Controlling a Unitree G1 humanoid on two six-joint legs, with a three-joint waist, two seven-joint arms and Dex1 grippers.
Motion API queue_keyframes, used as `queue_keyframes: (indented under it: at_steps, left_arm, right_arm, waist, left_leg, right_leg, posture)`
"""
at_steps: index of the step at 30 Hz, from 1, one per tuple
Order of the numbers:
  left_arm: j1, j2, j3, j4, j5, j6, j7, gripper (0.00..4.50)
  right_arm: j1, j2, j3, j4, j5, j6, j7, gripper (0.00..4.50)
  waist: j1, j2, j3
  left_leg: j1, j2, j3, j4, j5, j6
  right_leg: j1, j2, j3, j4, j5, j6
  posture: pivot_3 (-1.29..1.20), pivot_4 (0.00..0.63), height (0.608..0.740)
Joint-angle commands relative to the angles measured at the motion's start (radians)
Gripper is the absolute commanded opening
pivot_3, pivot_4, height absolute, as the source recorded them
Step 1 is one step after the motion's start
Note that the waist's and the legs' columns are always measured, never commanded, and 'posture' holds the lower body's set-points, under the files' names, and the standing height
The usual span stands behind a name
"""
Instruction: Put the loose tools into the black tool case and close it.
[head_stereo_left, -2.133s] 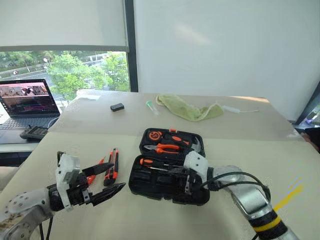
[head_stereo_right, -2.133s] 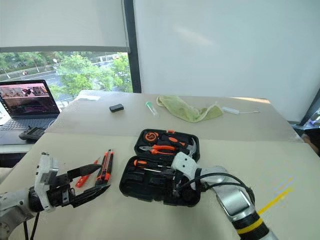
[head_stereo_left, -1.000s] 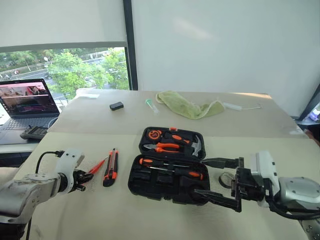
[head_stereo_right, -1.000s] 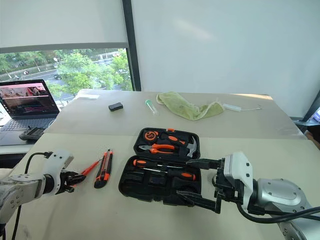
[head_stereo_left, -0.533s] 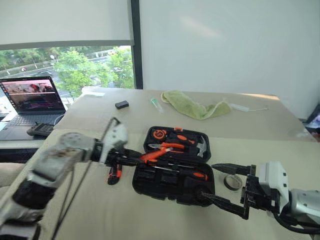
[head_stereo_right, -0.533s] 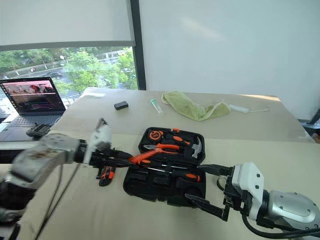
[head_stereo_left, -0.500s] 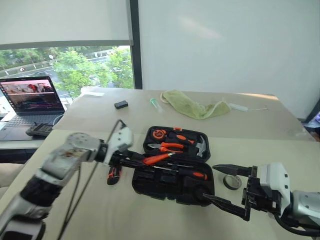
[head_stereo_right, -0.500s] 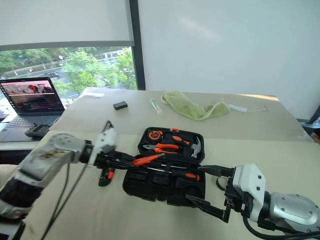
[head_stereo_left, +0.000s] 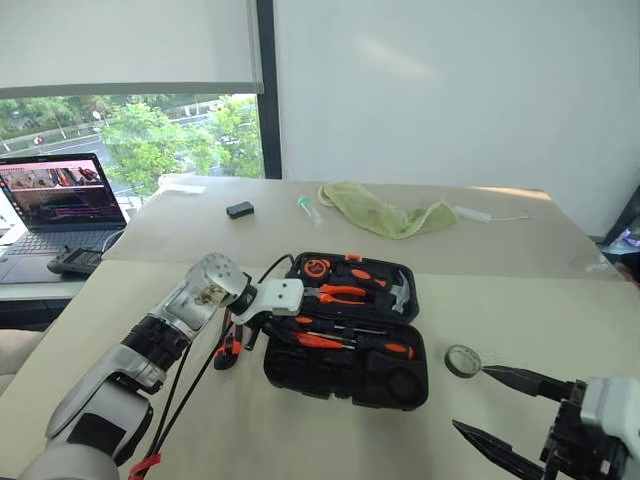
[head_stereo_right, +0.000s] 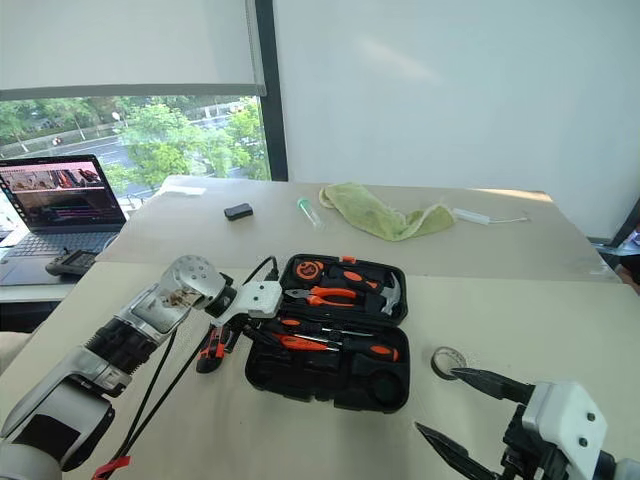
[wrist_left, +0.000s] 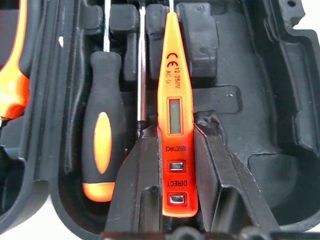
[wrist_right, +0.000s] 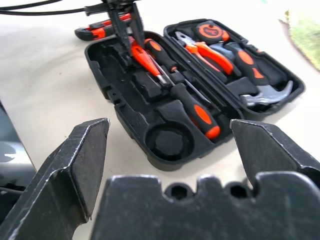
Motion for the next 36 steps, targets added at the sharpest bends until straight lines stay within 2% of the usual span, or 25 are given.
queue_keyframes:
  at_steps: [1,6,7,10,12,13,15,18,21,22,23,26,27,28,31,36]
  left_arm:
    - [0.039,0.031,-0.008,-0.091,0.031,0.057,-0.022,0.63]
    - [0.060,0.035,0.003,-0.133,0.060,0.124,0.010,0.63]
    - [0.059,0.033,0.006,-0.132,0.065,0.130,0.017,1.01]
    - [0.051,0.017,0.023,-0.123,0.063,0.155,0.043,1.68]
    - [0.056,0.015,0.028,-0.118,0.065,0.136,0.050,2.62]
    - [0.062,0.018,0.031,-0.121,0.067,0.122,0.055,2.82]
    - [0.074,0.020,0.041,-0.123,0.065,0.100,0.064,3.51]
    - [0.090,0.011,0.089,-0.123,0.030,0.057,0.074,3.51]
    - [0.092,-0.024,0.178,-0.149,-0.083,0.150,0.070,3.51]
    - [0.095,-0.029,0.199,-0.163,-0.123,0.193,0.055,2.98]
    - [0.099,-0.031,0.215,-0.177,-0.154,0.225,0.042,2.82]
    - [0.121,-0.046,0.248,-0.206,-0.199,0.299,0.073,1.71]
    - [0.134,-0.054,0.262,-0.223,-0.220,0.321,0.085,1.57]
    - [0.146,-0.064,0.275,-0.238,-0.237,0.351,0.105,1.04]
    - [0.192,-0.097,0.289,-0.263,-0.240,0.390,0.188,0.03]
    - [0.261,-0.147,0.291,-0.304,-0.221,0.379,0.313,0.03]
  right_arm:
    - [0.013,0.010,-0.014,-0.029,-0.002,-0.040,-0.003,4.50]
    - [-0.004,0.003,0.014,-0.017,-0.015,-0.046,-0.016,4.50]
    - [-0.007,0.001,0.017,-0.015,-0.015,-0.047,-0.016,4.50]
    - [-0.019,-0.006,0.023,-0.008,-0.017,-0.048,-0.016,4.50]
    - [-0.024,-0.008,0.027,-0.005,-0.020,-0.048,-0.016,4.50]
    - [-0.025,-0.009,0.028,-0.005,-0.020,-0.048,-0.016,4.50]
    - [-0.029,-0.010,0.030,-0.004,-0.021,-0.047,-0.016,4.50]
    - [-0.030,-0.010,0.032,-0.004,-0.025,-0.047,-0.015,4.50]
    - [-0.030,-0.009,0.035,-0.005,-0.030,-0.047,-0.015,4.50]
    - [-0.029,-0.009,0.034,-0.005,-0.030,-0.048,-0.015,4.50]
    - [-0.030,-0.009,0.035,-0.005,-0.030,-0.047,-0.016,4.50]
    - [-0.032,-0.009,0.038,-0.003,-0.033,-0.048,-0.016,4.50]
    - [-0.032,-0.009,0.039,-0.003,-0.033,-0.048,-0.016,4.50]
    - [-0.032,-0.008,0.040,-0.004,-0.033,-0.049,-0.016,4.50]
    - [-0.037,-0.011,0.045,-0.003,-0.034,-0.047,-0.017,4.50]
    - [-0.040,-0.011,0.051,-0.005,-0.035,-0.047,-0.019,4.50]
  waist:
    - [-0.002,0.000,0.000]
    - [-0.010,0.001,0.000]
    - [-0.010,0.001,0.000]
    - [-0.010,0.001,0.000]
    - [-0.010,0.001,0.000]
    - [-0.010,0.001,0.000]
    - [-0.010,0.001,-0.001]
    - [-0.009,0.002,-0.001]
    - [-0.008,0.002,-0.001]
    - [-0.005,0.002,-0.001]
    - [-0.004,0.002,-0.001]
    - [-0.004,0.002,-0.001]
    - [-0.005,0.002,-0.001]
    - [-0.005,0.002,-0.001]
    - [-0.006,0.002,-0.001]
    - [-0.004,0.002,-0.001]
  left_leg:
    - [0.000,0.000,0.000,0.001,0.000,0.000]
    - [0.000,0.000,0.000,0.000,0.000,0.000]
    - [0.000,0.000,0.000,0.000,0.000,0.000]
    - [0.000,0.000,0.000,0.001,0.000,0.000]
    - [0.000,0.000,0.000,0.001,0.000,0.000]
    - [0.000,0.000,0.000,0.001,0.000,0.000]
    - [0.000,0.000,0.000,0.001,0.000,0.000]
    - [0.001,0.000,0.000,0.001,0.000,0.000]
    - [0.000,0.000,0.000,0.002,0.000,0.000]
    - [-0.001,0.000,-0.001,0.002,0.000,0.000]
    - [-0.001,0.000,-0.001,0.003,0.000,0.000]
    - [-0.002,0.000,-0.001,0.003,-0.001,0.001]
    - [-0.001,0.000,-0.001,0.003,-0.001,0.001]
    - [-0.001,0.000,-0.001,0.003,-0.001,0.001]
    - [-0.001,0.000,-0.001,0.003,-0.001,0.001]
    - [-0.001,-0.001,-0.001,0.003,-0.001,0.001]
  right_leg:
    - [0.000,0.000,0.000,0.001,0.000,0.000]
    - [0.000,0.000,0.001,0.001,-0.001,0.000]
    - [0.000,0.000,0.001,0.001,-0.001,0.000]
    - [0.000,0.000,0.001,0.001,-0.001,0.000]
    - [0.000,0.000,0.001,0.002,-0.001,0.000]
    - [0.000,0.000,0.001,0.002,-0.001,0.000]
    - [0.000,0.000,0.001,0.002,-0.001,0.000]
    - [0.000,-0.001,0.001,0.002,-0.001,0.000]
    - [-0.001,-0.001,0.000,0.002,0.000,0.000]
    - [-0.001,-0.001,0.000,0.003,0.000,0.000]
    - [-0.001,-0.001,0.000,0.003,0.000,0.000]
    - [-0.001,-0.001,0.000,0.002,0.000,0.001]
    - [-0.001,-0.001,0.000,0.002,-0.001,0.001]
    - [-0.001,-0.001,0.000,0.002,-0.001,0.001]
    - [-0.001,-0.001,0.000,0.003,-0.001,0.001]
    - [0.000,-0.001,0.000,0.003,0.000,0.001]
  posture:
    - [0.00,0.150,0.740]
    - [0.00,0.150,0.740]
    - [0.00,0.150,0.740]
    - [0.00,0.150,0.740]
    - [0.00,0.150,0.740]
    - [0.00,0.150,0.740]
    - [0.00,0.150,0.740]
    - [0.00,0.150,0.740]
    - [0.00,0.150,0.740]
    - [0.00,0.150,0.740]
    - [0.00,0.150,0.740]
    - [0.00,0.150,0.740]
    - [0.00,0.150,0.740]
    - [0.00,0.150,0.740]
    - [0.00,0.150,0.740]
    - [0.00,0.150,0.740]
